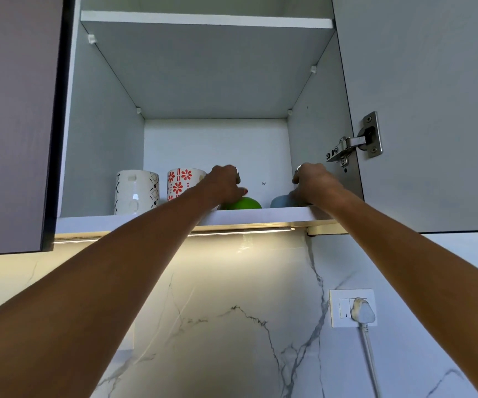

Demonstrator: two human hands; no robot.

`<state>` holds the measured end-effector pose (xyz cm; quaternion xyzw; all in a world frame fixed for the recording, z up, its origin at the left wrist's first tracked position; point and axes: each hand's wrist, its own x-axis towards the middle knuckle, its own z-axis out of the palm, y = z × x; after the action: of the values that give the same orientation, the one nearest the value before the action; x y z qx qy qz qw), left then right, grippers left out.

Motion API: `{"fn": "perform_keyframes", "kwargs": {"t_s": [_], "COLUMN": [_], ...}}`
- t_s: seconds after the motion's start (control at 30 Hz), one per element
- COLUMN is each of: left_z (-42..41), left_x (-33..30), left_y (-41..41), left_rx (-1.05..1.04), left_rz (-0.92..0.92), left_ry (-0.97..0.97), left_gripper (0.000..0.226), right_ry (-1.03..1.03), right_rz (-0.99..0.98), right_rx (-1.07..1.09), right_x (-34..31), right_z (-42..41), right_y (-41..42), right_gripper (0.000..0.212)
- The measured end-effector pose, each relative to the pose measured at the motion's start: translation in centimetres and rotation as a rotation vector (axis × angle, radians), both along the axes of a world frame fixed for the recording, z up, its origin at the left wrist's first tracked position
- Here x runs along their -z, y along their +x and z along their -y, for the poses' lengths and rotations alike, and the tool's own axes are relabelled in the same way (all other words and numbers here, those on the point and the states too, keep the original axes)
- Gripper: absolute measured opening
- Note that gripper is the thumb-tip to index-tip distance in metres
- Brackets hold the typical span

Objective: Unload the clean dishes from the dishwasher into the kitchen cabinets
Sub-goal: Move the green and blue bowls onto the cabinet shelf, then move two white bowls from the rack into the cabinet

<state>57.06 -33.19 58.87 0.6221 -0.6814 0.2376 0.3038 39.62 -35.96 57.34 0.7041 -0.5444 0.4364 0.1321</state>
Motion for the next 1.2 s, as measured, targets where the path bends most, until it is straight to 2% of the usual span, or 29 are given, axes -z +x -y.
{"fn": "perform_keyframes", "kwargs": {"t_s": [0.1, 0.2, 0.4, 0.47, 0.53, 0.63, 0.8, 0.97, 1.2], "left_z": [-2.2, -4.9, -9.4, -10.4, -11.7, -13.4, -15.8, -18.2, -23.5], "left_x": [-0.2, 0.4, 4.2, 5.2, 6.3, 7.8, 10.6, 15.5, 27.9], "left_y": [-0.4, -0.5, -0.4, -0.3, -0.4, -0.6, -1.4, -2.7, -6.3], "left_rx": [0.043, 0.011, -0.124, -0.168, -0.174, -0.147, -0.063, 0.013, 0.171], "left_rz": [-0.070, -0.083, 0.188, 0.298, 0.393, 0.461, 0.451, 0.370, 0.282], "left_ry": [-0.139, -0.181, -0.188, -0.206, -0.245, -0.256, -0.216, -0.133, 0.161], "left_gripper": [0.031, 0.033, 0.040, 0.042, 0.043, 0.045, 0.049, 0.053, 0.056], "right_ry": [-0.129, -0.156, -0.165, -0.161, -0.150, -0.129, -0.015, 0.112, 0.385], "right_rz": [0.010, -0.048, -0.158, -0.175, -0.177, -0.194, -0.213, -0.144, -0.172], "right_rx": [0.014, 0.007, 0.028, 0.041, 0.053, 0.073, 0.126, 0.163, 0.242], "right_x": [0.5, 1.5, 3.9, 4.4, 5.2, 6.8, 9.7, 14.5, 25.0], "right_z": [-1.5, -3.6, -8.1, -9.2, -10.7, -13.0, -16.9, -21.2, -28.2], "right_y": [-0.3, -0.3, -0.1, 0.0, -0.1, -0.4, -1.5, -3.4, -6.9], "right_gripper": [0.033, 0.032, 0.037, 0.031, 0.025, 0.032, 0.042, 0.039, 0.041]}}
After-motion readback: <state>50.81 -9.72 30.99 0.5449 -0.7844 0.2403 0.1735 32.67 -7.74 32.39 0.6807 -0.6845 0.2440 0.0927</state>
